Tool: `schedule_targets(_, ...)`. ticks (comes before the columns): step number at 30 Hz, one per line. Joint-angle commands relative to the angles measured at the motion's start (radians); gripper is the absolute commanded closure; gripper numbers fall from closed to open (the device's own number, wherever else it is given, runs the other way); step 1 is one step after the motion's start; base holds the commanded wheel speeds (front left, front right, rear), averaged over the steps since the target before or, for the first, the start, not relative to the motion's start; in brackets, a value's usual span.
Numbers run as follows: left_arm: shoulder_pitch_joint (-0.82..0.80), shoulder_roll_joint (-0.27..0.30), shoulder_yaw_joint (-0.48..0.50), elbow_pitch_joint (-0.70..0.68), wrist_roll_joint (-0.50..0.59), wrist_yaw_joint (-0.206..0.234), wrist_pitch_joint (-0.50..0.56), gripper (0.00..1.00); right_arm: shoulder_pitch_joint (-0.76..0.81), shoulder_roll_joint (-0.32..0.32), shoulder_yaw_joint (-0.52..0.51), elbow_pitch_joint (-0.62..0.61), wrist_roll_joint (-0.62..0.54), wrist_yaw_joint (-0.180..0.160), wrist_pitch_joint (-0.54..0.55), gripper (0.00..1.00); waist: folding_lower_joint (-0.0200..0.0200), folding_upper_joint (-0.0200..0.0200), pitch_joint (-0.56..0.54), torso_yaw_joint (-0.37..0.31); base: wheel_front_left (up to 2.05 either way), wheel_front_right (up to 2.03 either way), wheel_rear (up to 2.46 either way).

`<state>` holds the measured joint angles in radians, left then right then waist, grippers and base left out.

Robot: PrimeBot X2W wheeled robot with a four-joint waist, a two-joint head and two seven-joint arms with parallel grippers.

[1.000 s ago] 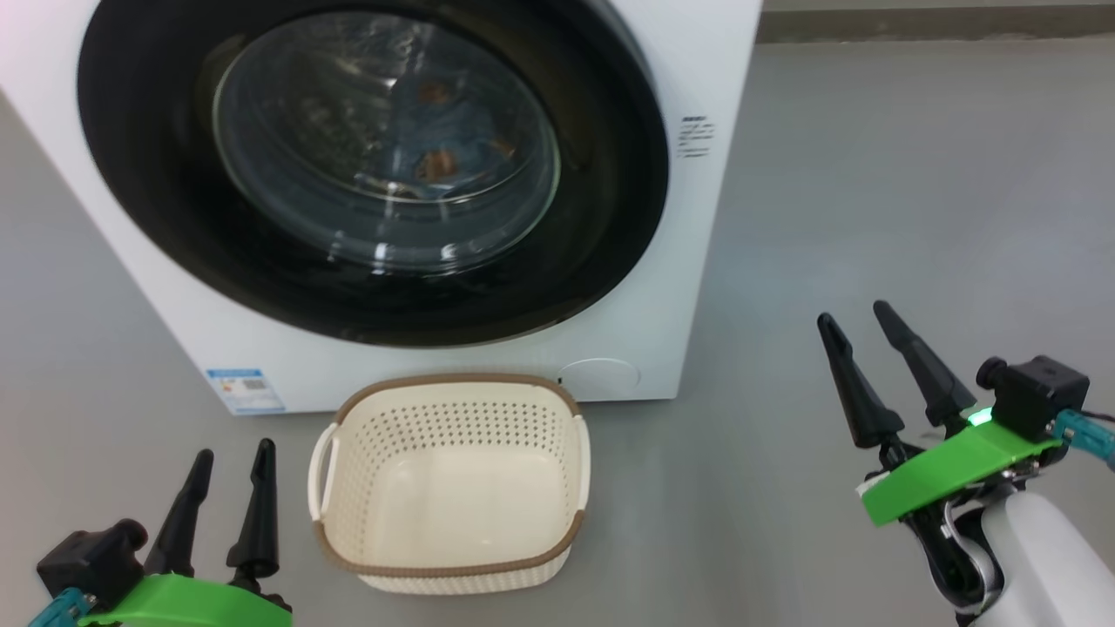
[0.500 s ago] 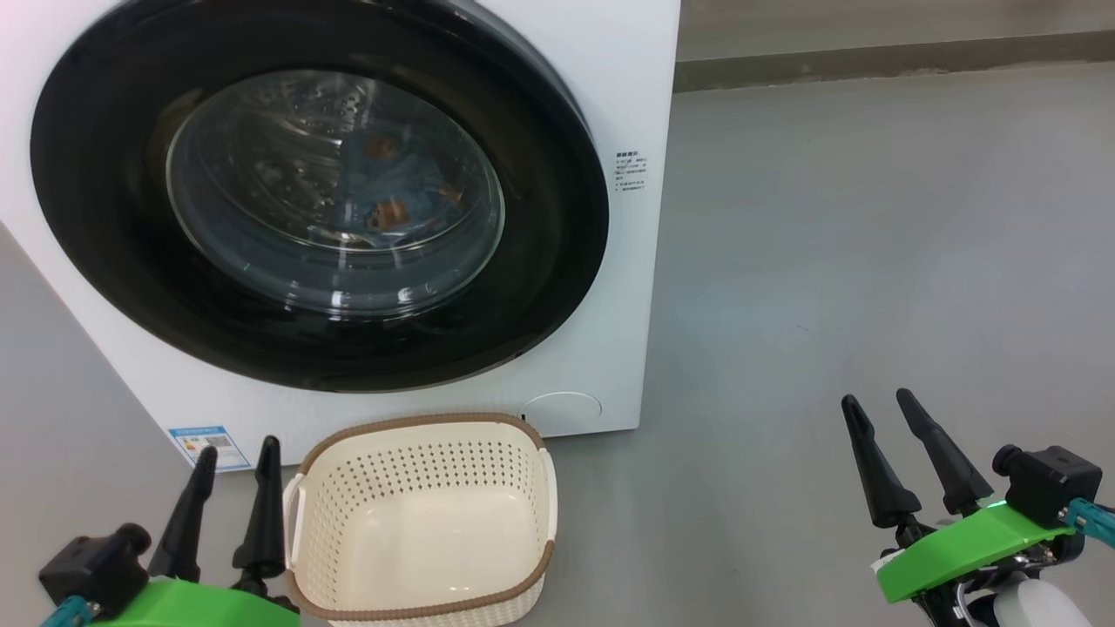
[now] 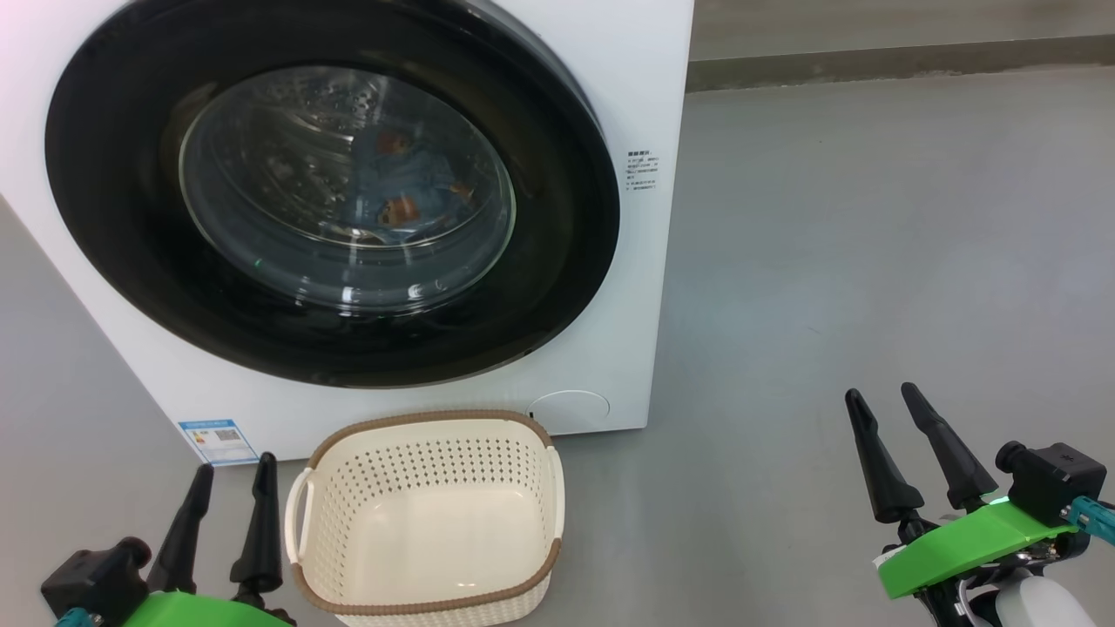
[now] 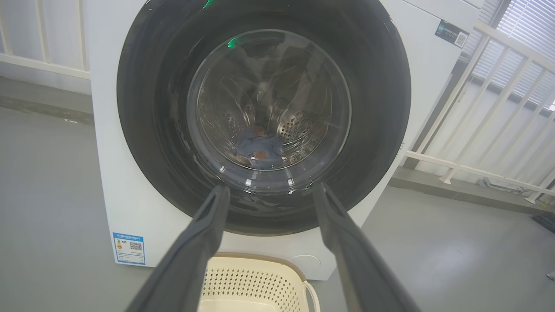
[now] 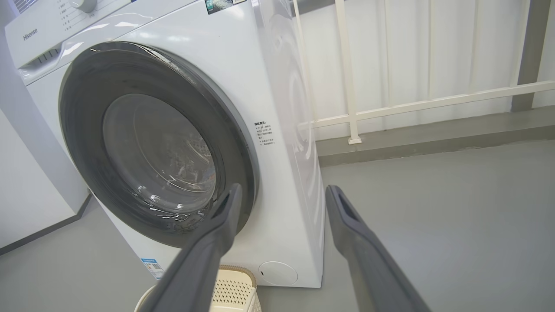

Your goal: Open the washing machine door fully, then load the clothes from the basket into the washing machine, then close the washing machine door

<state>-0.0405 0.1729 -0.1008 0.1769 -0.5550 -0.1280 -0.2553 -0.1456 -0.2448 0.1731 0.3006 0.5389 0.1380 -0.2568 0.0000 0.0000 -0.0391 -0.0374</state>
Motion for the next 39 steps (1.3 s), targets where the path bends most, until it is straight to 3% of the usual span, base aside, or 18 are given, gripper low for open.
schedule_targets(1,-0.027,0.016,0.043,-0.014,0.017,-0.003,-0.006,0.0,0.005,-0.005,0.019,-0.025,-0.019,-0.007,-0.005,0.0,0.0,0.0,0.001,0.003,0.0,0.0,0.0)
schedule_targets(12,-0.031,0.005,0.056,0.006,0.083,0.002,-0.006,0.0,-0.001,-0.002,0.008,-0.018,-0.043,-0.007,-0.005,0.0,0.0,0.0,0.006,0.012,0.0,0.0,0.0)
schedule_targets(28,-0.03,-0.013,0.071,0.015,0.066,-0.001,-0.006,0.0,0.004,0.01,0.001,-0.007,-0.057,-0.007,-0.005,0.0,0.0,0.0,0.006,0.013,0.0,0.0,0.0)
schedule_targets(29,0.0,-0.031,0.035,0.04,0.074,0.0,0.0,1.0,0.0,0.019,-0.012,0.015,-0.047,0.0,0.0,1.0,0.0,0.0,0.006,0.013,0.0,0.0,0.0)
schedule_targets(39,0.013,-0.052,0.035,0.08,0.018,0.0,0.021,1.0,0.023,0.043,-0.018,0.052,0.011,0.0,0.019,1.0,0.0015,0.0,0.006,0.015,0.0,0.0,0.0)
